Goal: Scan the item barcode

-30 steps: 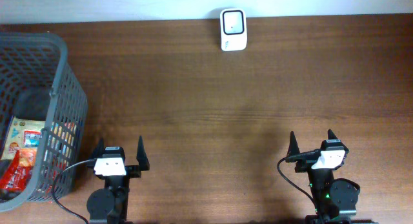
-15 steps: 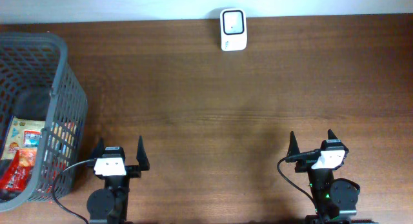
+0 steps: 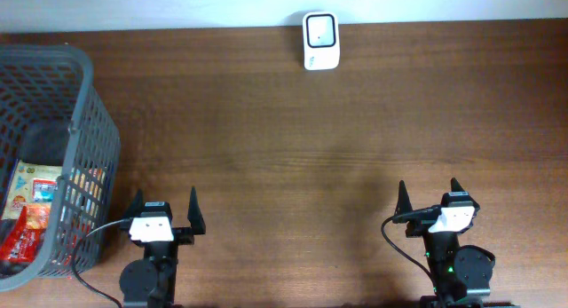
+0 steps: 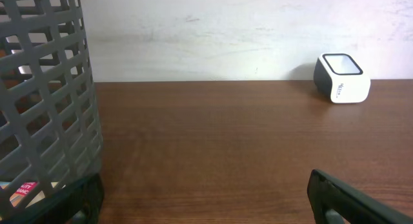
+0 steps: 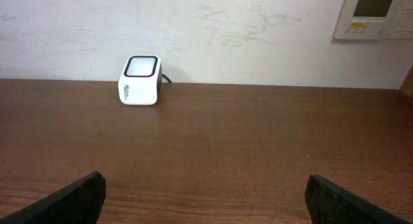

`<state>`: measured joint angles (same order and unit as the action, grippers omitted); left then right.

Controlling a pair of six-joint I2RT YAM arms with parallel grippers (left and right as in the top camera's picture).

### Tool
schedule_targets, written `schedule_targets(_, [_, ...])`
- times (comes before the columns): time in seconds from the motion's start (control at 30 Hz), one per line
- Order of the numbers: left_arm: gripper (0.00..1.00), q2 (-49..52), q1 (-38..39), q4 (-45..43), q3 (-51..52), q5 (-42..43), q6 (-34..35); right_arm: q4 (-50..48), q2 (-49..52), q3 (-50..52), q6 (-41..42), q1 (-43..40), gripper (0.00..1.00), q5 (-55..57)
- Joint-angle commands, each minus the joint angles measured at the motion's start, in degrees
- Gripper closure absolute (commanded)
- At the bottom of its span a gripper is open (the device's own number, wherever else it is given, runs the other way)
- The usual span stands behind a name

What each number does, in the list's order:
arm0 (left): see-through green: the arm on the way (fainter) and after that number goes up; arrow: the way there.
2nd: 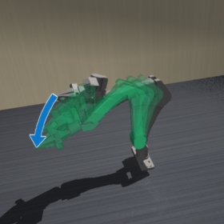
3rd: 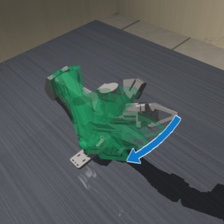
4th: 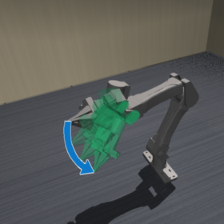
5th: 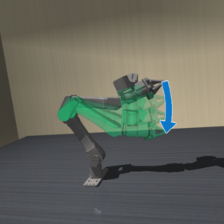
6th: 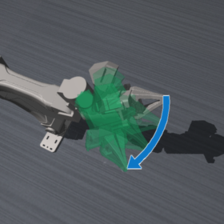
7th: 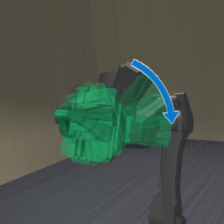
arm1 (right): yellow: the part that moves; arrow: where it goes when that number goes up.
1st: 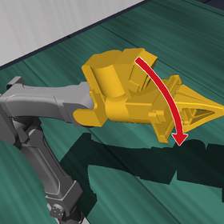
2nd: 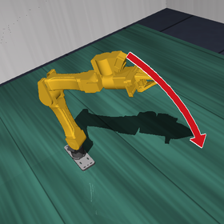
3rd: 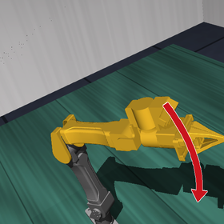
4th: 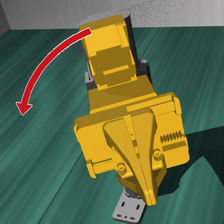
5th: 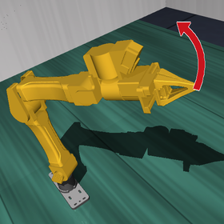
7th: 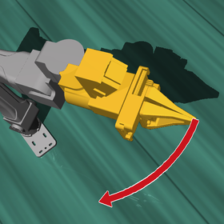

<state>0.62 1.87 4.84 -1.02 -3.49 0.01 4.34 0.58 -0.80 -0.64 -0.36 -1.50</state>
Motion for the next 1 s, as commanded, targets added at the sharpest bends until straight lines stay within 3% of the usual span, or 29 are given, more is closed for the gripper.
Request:
schedule_targets(0.0, [0.01,-0.26,0.22,-0.28,0.50,-0.39,-0.90,0.17,-0.37,0.48,0.24,0.35,0.01,0.52])
schedule_targets(0.7, [0.01,-0.24,0.22,-0.66,0.48,-0.07,-0.85,0.20,-0.37,0.48,0.24,0.35,0.01,0.52])
schedule_targets(0.73, [0.01,-0.24,0.22,-0.92,0.48,3.98,-0.85,0.17,-0.37,0.48,0.24,0.35,0.01,0.52])
schedule_targets(0.8, [0.01,-0.22,0.22,-2.80,0.44,24.37,-0.83,0.20,-0.37,0.48,0.24,0.35,0.01,0.50])
schedule_targets(0.87, [0.01,-0.22,0.22,-10.45,0.44,38.21,-0.83,0.20,-0.37,0.48,0.24,0.35,0.01,0.52])
schedule_targets(0.97, [0.01,-0.22,0.22,-19.39,-2.03,42.47,-0.87,0.17,-0.37,0.48,0.24,0.35,0.02,0.52])
